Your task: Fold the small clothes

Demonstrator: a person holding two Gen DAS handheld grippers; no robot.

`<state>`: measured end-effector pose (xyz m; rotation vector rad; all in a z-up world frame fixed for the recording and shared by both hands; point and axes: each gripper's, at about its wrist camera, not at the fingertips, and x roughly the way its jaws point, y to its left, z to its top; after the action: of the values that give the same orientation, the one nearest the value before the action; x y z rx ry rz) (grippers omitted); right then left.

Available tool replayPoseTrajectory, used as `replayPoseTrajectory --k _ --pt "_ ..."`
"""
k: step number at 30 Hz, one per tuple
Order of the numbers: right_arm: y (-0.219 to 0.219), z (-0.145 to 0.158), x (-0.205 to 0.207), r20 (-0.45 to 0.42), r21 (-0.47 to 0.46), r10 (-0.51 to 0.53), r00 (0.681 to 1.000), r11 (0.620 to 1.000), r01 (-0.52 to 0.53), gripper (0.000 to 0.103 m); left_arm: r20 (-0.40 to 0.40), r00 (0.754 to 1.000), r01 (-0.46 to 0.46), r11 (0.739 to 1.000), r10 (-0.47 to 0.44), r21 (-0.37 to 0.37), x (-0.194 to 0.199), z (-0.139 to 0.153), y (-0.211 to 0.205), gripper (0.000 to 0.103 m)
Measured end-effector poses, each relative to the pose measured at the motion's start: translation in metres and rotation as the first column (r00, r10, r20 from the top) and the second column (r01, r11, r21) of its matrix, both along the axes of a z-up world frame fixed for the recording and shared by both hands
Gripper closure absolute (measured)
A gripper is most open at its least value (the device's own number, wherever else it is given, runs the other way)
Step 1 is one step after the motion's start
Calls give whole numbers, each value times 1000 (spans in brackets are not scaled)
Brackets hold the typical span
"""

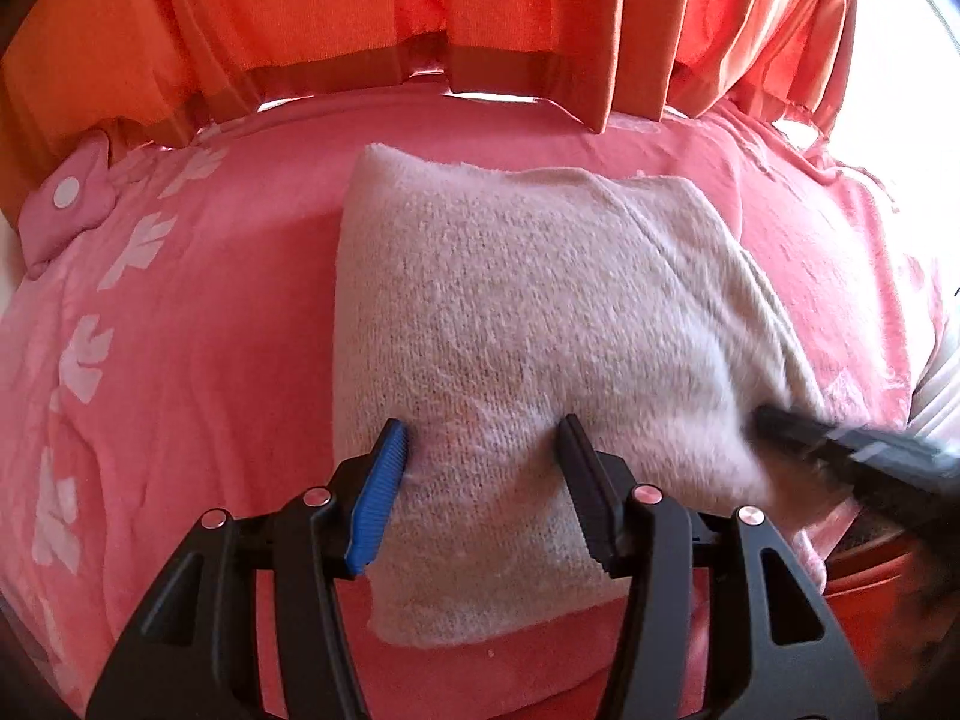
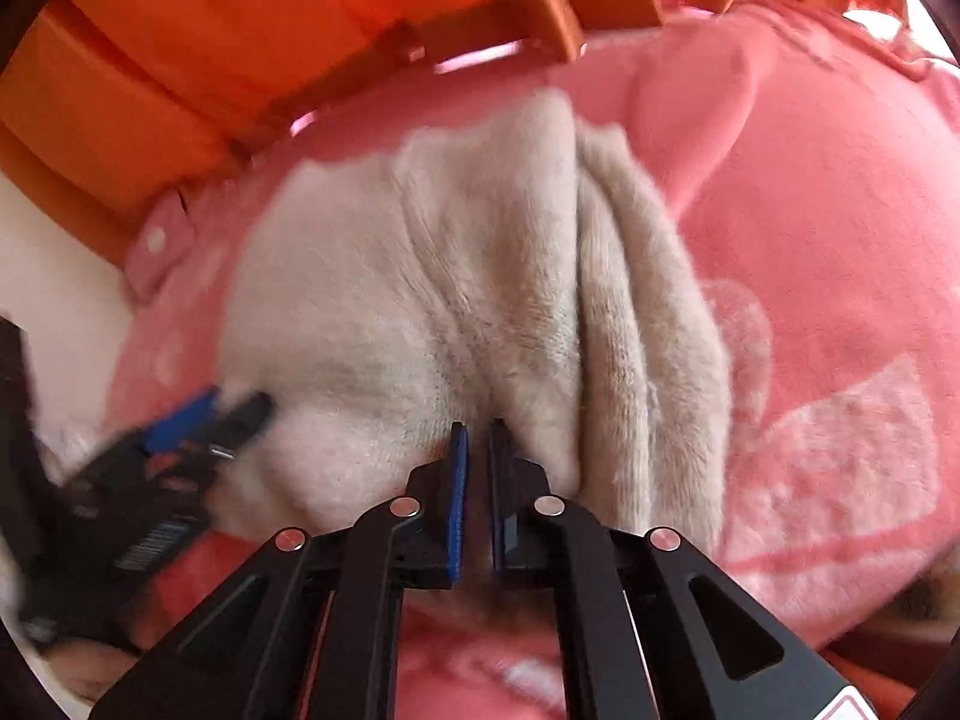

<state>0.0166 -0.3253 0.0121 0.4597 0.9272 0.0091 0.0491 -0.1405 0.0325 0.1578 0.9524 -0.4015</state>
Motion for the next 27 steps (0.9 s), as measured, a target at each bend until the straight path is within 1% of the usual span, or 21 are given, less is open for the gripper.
replayPoseTrajectory --k 2,3,4,5,6,7,8,11,12,14,15,16,18,19,22,25,26,27 --pt "-1 8 -7 16 5 6 1000 1000 -6 92 -5 1000 -6 1000 6 -6 1 0 2 52" --pt "-1 3 -8 -1 -1 12 1000 1000 -12 93 -6 1000 -12 1000 12 -6 2 0 2 52" --pt "0 -14 -6 -50 -27 15 999 1000 -16 93 -6 1000 -14 1000 14 -3 2 0 1 52" --pt "0 -32 -9 -92 -48 16 996 999 -20 99 -5 1000 -17 1000 17 -2 1 0 0 52" --pt "-1 -48 -7 -123 -41 27 992 999 -32 103 -8 1000 -18 1000 18 -5 1 1 -1 52" --pt "-3 -56 -11 -105 5 18 994 1000 -17 103 -10 1000 -19 1000 19 -4 0 1 -1 52" --pt "-6 -47 -13 -103 12 7 995 1000 -6 103 -7 1000 -21 1000 21 1 -1 1 -2 52" --pt "0 -23 -20 -74 -40 -7 997 999 4 100 -1 1000 -17 1000 17 11 -3 2 1 52" --pt "2 -16 -22 -55 -53 -2 998 999 -1 93 -3 1000 -21 1000 21 6 -3 2 2 52" --pt "3 -1 -27 -9 -93 -13 1000 996 13 88 -8 1000 -27 1000 27 1 -2 2 3 52" --pt "0 4 -25 7 -103 -26 1000 994 26 77 -9 1000 -29 1000 29 1 -2 3 3 52" --pt "-5 9 -23 23 -110 -41 999 993 43 61 -9 1000 -29 1000 30 2 -2 3 3 52" --pt "-16 9 -12 30 -116 -79 996 990 82 49 -8 999 -31 1000 31 1 -3 3 2 52" --pt "-23 7 -6 23 -110 -96 995 989 98 49 -7 1000 -30 1000 30 3 -3 3 2 52" --pt "-27 -9 18 -22 -29 -102 995 994 102 48 -10 1000 -30 1000 30 1 -3 4 2 52" --pt "-16 -18 38 -44 -33 -72 996 997 70 48 -13 1000 -28 1000 28 1 -2 4 4 52" --pt "-9 -19 44 -49 -57 -59 997 997 56 49 -11 1000 -29 1000 29 4 -2 4 4 52" --pt "-6 -18 47 -49 -77 -49 998 996 45 58 -11 999 -33 999 33 6 -2 4 4 51"
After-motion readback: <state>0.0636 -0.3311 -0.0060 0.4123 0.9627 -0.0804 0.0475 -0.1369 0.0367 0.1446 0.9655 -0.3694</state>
